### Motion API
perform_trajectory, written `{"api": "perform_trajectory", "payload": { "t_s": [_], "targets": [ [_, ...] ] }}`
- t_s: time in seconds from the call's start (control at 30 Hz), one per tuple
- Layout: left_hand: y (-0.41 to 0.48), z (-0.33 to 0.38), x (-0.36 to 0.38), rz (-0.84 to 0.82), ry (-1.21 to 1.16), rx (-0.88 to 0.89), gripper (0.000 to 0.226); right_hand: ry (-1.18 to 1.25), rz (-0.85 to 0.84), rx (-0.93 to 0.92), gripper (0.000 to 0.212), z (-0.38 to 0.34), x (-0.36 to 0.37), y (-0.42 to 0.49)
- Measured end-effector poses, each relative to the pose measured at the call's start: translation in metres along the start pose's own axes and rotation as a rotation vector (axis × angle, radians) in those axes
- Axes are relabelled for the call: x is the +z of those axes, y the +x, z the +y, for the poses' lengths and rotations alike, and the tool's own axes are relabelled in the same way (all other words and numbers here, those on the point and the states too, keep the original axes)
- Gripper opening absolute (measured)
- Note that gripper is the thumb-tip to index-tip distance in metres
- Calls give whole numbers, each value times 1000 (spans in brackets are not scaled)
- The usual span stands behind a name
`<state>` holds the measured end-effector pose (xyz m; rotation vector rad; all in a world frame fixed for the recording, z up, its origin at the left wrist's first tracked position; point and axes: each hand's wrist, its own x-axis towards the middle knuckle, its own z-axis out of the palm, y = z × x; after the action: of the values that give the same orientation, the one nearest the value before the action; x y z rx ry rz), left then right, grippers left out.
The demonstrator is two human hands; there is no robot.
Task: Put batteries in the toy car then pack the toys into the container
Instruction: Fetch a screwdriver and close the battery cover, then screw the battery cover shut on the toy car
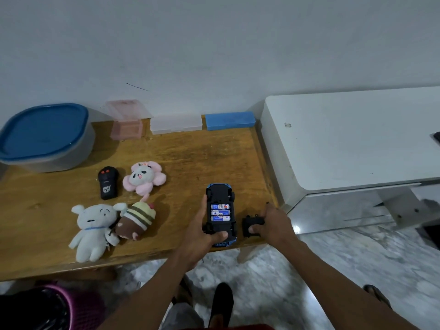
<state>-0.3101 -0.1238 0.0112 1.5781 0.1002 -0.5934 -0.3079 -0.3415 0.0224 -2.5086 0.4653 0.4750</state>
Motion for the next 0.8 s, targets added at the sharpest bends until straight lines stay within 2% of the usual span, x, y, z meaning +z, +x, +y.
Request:
{"api": "perform_trajectory", "payload": {
  "t_s": [0.23,0.33,0.53,0.8],
  "targets": [
    [-3,5,-3,-5,-8,-19,110,111,35,36,25,6,-3,-2],
    [-3,5,-5,-14,-13,-15,109,238,35,74,10,9,-5,-1],
    [-7,6,-11,-26,-12,11,108,512,-15,124,8,4,-14,-8],
    [-5,22,-39,-56,80,72,110,715,25,21,6,-55,-50,-8]
  ]
}}
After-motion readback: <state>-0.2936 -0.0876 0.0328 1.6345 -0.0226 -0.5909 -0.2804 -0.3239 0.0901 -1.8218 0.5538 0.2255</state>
